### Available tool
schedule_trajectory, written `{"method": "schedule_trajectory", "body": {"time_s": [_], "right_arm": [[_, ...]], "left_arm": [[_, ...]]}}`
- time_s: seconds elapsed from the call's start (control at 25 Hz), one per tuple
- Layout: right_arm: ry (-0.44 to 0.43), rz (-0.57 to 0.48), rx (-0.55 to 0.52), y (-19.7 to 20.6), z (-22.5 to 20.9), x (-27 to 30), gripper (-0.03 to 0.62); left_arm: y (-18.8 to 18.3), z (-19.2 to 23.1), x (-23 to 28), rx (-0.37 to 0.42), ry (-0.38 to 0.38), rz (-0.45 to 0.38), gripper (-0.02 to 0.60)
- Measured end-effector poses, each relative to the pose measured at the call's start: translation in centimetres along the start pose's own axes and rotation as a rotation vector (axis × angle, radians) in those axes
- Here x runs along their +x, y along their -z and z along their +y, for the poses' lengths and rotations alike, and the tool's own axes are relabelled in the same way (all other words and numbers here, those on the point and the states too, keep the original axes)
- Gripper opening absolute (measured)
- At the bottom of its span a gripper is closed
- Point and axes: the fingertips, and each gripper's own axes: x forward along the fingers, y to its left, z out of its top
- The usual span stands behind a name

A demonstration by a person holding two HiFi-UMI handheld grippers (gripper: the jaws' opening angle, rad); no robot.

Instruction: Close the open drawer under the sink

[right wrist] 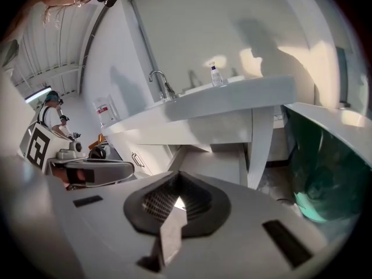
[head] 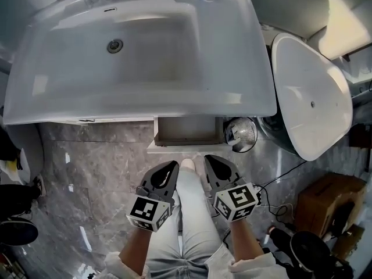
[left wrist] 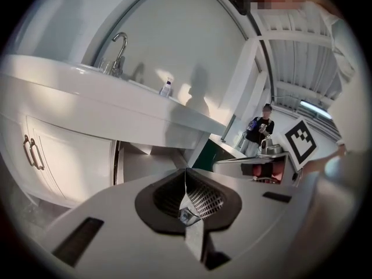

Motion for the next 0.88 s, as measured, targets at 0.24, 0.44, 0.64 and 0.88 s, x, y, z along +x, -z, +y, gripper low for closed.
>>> {"method": "schedule_trajectory", "body": {"time_s": [0.24, 0.44, 0.64, 0.88], "right_arm": [[-0.009, 0.008, -0.018, 2.5, -0.4, 1.4, 0.009], [-0.016, 0.022, -0.03, 4.3, -0.9, 2.0, 0.009], [-0.006, 0.046, -0.026, 6.2, -1.6, 2.8, 0.009], [0.008, 0.037, 0.005, 7.6, -2.7, 4.0, 0.009]], "left_arm": [[2.9, 1.3, 1.4, 0.028, -0.017, 0.05, 0.018], [5.0, 2.0, 2.2, 0.052, -0.025, 0.085, 0.018], [6.6, 2.2, 3.0, 0.054, -0.019, 0.115, 0.018], [8.2, 2.9, 4.2, 0.075, -0.027, 0.141, 0.018]]}}
